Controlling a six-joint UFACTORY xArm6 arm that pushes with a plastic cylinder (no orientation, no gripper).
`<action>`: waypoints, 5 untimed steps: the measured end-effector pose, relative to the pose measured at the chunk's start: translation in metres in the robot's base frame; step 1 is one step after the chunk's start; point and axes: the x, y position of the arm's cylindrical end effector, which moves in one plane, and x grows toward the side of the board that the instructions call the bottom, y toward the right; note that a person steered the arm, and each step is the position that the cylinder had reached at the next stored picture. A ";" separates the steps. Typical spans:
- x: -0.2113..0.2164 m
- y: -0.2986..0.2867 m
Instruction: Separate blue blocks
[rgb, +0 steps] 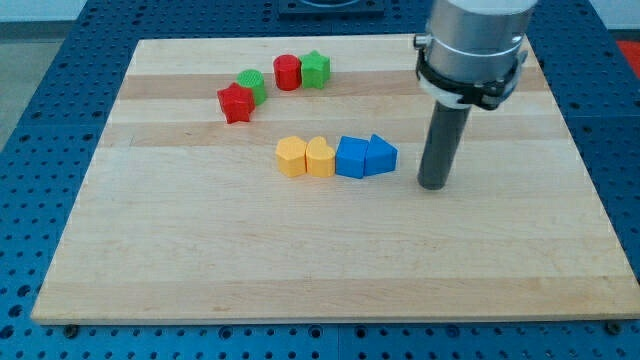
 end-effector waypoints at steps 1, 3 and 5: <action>-0.025 -0.022; -0.077 -0.036; -0.033 -0.039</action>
